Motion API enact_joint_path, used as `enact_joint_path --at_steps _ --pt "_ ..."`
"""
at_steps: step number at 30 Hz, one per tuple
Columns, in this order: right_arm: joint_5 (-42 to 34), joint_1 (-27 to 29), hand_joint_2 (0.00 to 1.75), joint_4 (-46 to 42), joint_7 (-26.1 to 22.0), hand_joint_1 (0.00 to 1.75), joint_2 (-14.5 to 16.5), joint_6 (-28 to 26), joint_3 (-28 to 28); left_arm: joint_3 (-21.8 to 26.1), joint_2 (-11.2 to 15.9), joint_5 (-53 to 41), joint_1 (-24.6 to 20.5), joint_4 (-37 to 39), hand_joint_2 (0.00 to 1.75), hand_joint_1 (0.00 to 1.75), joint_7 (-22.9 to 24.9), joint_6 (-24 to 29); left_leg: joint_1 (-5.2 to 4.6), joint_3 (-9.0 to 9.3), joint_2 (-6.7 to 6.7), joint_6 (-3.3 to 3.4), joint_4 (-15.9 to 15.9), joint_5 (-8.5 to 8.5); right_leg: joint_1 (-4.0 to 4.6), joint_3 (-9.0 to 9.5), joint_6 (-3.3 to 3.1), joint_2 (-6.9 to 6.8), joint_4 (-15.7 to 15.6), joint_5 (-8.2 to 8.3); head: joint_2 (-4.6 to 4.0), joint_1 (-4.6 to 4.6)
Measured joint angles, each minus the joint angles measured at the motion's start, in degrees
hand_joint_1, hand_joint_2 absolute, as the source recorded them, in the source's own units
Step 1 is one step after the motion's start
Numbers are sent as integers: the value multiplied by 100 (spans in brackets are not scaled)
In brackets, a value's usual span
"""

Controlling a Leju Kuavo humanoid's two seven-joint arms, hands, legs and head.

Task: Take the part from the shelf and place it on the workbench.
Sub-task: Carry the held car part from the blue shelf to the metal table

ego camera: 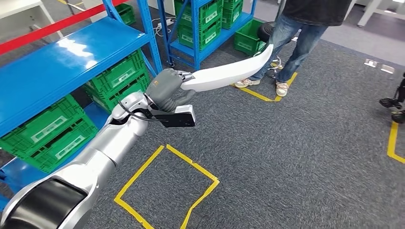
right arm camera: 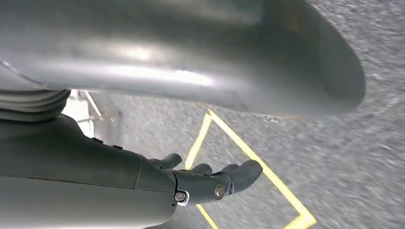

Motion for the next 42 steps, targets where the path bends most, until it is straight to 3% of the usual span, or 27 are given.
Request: enact_joint_path --at_steps 1,3,5,6,8,9,11,13,14,16,18,20,22,23,24,27,29,31,33,34,36,38,39,40,42 --pt "-42 18 0 -1 48 0 -41 -16 -20 -1 4 -4 2 14 175 175 6 1 -3 12 48 44 -29 19 -8 -13 32 -21 5 1 0 -1" --pt "-164 32 0 -10 115 0 -159 -41 -95 -1 14 -7 -1 47 175 175 11 6 6 39 143 135 -94 61 4 -138 71 -237 243 -144 0 26" --pt "-320 8 0 -35 139 0 -321 -55 -209 -1 40 -6 20 101 175 175 9 16 -3 44 242 185 -113 71 24 -456 84 -465 895 -464 0 66" --pt "-392 -4 0 -51 140 0 -403 -54 -270 -2 62 -2 43 137 175 175 9 20 -11 40 298 194 -110 68 25 -635 92 -495 1264 -606 0 75" --pt "-499 -4 0 -79 132 0 -552 -33 -382 -3 94 7 97 206 175 175 6 23 -24 33 407 204 -94 55 25 -789 98 -517 1584 -644 0 88" --pt "-545 -2 0 -93 103 0 -637 9 -434 -3 102 13 116 233 175 175 1 27 -26 30 455 202 -79 43 24 -704 97 -537 1429 -518 0 95" --pt "-631 -37 0 -117 -11 0 -856 200 -542 -3 107 25 131 262 175 175 -18 47 -38 26 542 175 -33 4 32 -317 89 -696 700 -200 0 108" --pt "-659 -153 0 -137 -126 0 -1122 590 -630 -2 137 41 128 276 175 175 -48 82 -89 8 632 127 24 -47 55 -54 39 -836 186 -76 0 125" --pt "-641 -227 0 -149 -151 0 -1256 757 -650 -2 158 51 128 280 175 175 -66 101 -115 2 683 107 38 -64 67 -31 10 -843 119 -89 0 121" --pt "-582 -378 0 -176 -133 0 -1497 956 -662 1 205 79 128 284 175 175 -105 140 -126 0 746 63 52 -94 62 -43 -52 -718 113 -63 0 99" --pt "-547 -527 0 -199 -88 0 -1676 964 -663 6 258 101 127 283 175 175 -142 177 -102 -72 574 -9 234 -233 41 -46 -105 -627 98 -41 0 80" --pt "-541 -672 0 -217 -89 0 -1821 947 -664 13 322 111 132 285 175 175 -170 211 -81 -345 344 -64 833 -551 28 -53 -145 -540 92 -24 0 55" --pt "-556 -771 0 -229 -126 0 -1940 969 -666 17 378 122 161 300 175 175 -182 234 -73 -679 287 -72 1515 -786 32 -63 -159 -439 92 -15 0 33" --pt "-571 -792 0 -231 -148 0 -1992 997 -669 19 401 129 178 307 175 175 -184 241 -72 -748 279 -60 1632 -760 35 -65 -161 -391 93 -13 0 25" --pt "-586 -803 0 -233 -167 0 -2034 1025 -674 26 420 141 189 312 175 175 -185 250 -72 -714 263 -37 1526 -628 40 -63 -160 -338 93 -11 0 18" --pt "-619 -795 0 -231 -174 0 -2093 1071 -696 79 476 200 145 309 175 175 -185 274 -77 -239 20 81 456 -82 47 -72 -136 -192 96 6 0 7" --pt "-642 -763 0 -229 -141 0 -2089 1081 -719 128 496 240 90 306 175 175 -193 268 -89 -64 -108 120 78 6 32 -108 -78 -107 85 38 0 12" --pt "-663 -668 0 -227 -107 0 -2078 1087 -754 170 499 260 52 293 175 175 -225 234 -90 -31 -45 146 8 28 9 -130 2 -27 52 76 0 12" --pt "-676 -540 0 -223 -107 0 -2055 1084 -802 203 499 279 12 264 175 175 -279 188 -66 8 45 202 -86 88 18 -198 53 -133 158 3 0 28" --pt "-680 -495 0 -222 -116 0 -2044 1080 -824 222 502 291 -14 252 175 175 -306 166 -51 22 100 225 -128 114 29 -304 70 -240 371 -122 0 46" --pt "-684 -434 0 -219 -125 0 -2004 1071 -850 262 518 311 -51 245 175 175 -350 119 -55 21 222 250 -141 118 35 -636 100 -440 1071 -471 0 79" --pt "-684 -371 0 -213 -112 0 -1943 1070 -861 282 533 314 -49 246 175 175 -378 80 -57 9 341 249 -127 105 15 -857 134 -505 1556 -620 0 90" --pt "-684 -342 0 -211 -102 0 -1915 1068 -869 291 535 314 -46 246 175 175 -393 66 -55 3 398 240 -112 94 1 -817 148 -530 1506 -550 0 94" --pt "-684 -322 0 -210 -94 0 -1897 1066 -880 302 535 314 -47 243 175 175 -406 53 -52 -2 455 225 -87 76 -12 -660 161 -576 1241 -401 0 97" --pt "-687 -312 0 -210 -84 0 -1867 1061 -906 321 539 314 -75 223 175 175 -433 4 -70 -19 562 165 -4 11 -9 -232 159 -768 488 -149 0 106"
